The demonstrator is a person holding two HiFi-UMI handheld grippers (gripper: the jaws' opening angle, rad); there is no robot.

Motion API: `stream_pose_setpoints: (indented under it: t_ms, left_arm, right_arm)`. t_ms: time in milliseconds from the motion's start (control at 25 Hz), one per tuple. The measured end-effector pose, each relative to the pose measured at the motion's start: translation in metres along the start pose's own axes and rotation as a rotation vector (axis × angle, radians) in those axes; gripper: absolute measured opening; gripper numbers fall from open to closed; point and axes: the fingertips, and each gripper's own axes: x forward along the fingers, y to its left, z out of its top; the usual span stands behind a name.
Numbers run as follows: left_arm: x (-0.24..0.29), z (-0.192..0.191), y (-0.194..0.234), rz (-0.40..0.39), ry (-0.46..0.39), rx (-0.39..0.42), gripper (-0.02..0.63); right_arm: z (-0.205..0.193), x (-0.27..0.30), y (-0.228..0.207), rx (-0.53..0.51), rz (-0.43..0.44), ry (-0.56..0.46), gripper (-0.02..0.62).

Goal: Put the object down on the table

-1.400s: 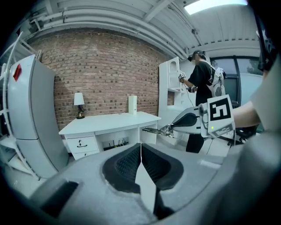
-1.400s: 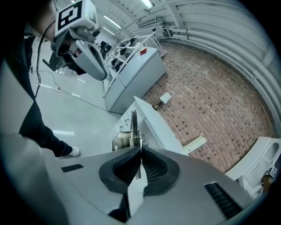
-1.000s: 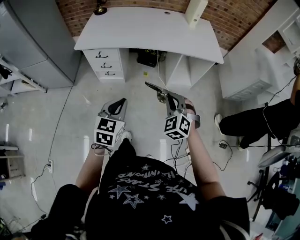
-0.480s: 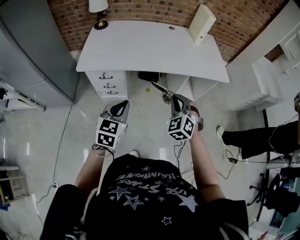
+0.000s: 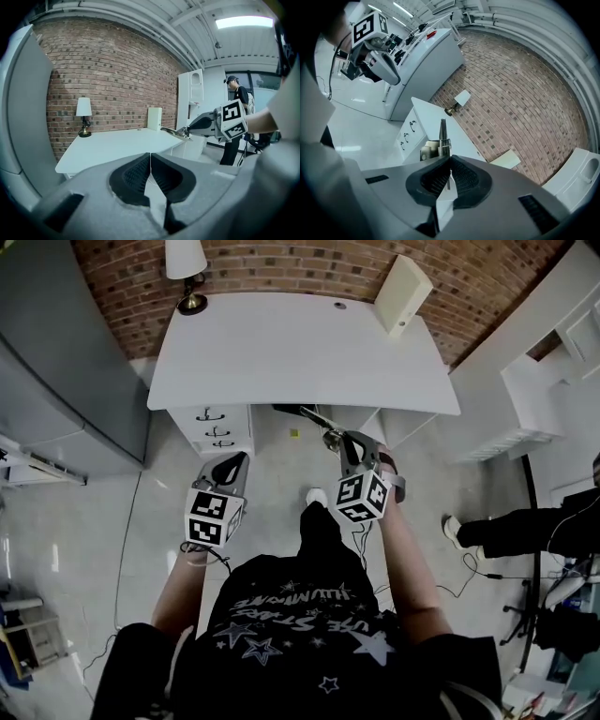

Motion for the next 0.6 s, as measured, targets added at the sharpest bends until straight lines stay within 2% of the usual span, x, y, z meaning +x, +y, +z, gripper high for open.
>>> stream_pose_setpoints:
  t_ms: [320, 600]
  left_arm:
    - [0.042, 0.014, 0.033, 0.036, 0.003, -0.022, 0.021]
    - [0.121, 0.033, 0.07, 0.095, 0.031, -0.047, 0.021]
  right_arm:
    - [0.002, 0.065, -0.028, -0.014, 0.015, -0.017, 0.011]
    - [-0.018, 0.159, -0.069, -0.045, 0.073, -0.034, 0.011]
